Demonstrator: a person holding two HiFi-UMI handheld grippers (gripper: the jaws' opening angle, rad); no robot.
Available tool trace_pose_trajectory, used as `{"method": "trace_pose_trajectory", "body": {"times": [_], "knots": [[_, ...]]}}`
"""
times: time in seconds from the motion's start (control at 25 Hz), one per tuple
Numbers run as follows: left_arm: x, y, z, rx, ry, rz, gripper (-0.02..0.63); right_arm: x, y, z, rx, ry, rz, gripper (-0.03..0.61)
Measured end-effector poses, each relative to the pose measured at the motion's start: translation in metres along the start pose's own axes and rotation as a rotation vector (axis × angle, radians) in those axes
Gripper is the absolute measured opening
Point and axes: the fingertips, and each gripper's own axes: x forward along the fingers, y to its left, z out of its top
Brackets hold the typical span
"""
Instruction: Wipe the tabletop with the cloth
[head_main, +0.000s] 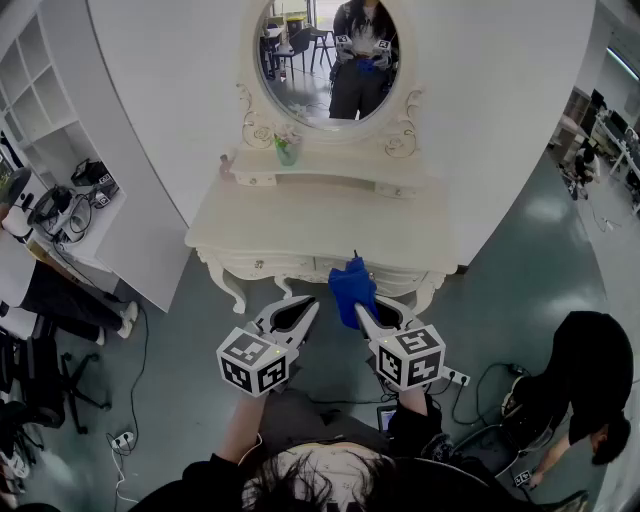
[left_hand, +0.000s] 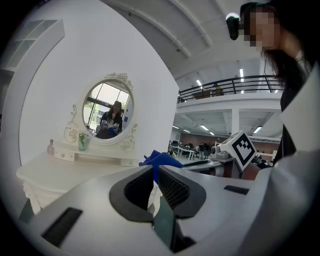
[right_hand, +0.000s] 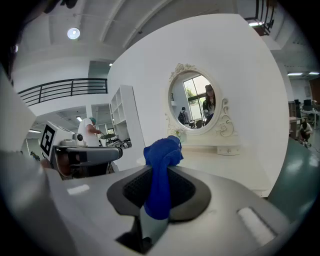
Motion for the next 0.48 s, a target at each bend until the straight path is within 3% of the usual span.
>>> {"method": "trace_pose_trajectory", "body": {"times": [0.48], "knots": [[-0.019,-0.008,-0.013,-0.014,0.010,0.029,0.008,-0.007,0.010,-0.011,0.031,-0.006,0.023,0.087]]}}
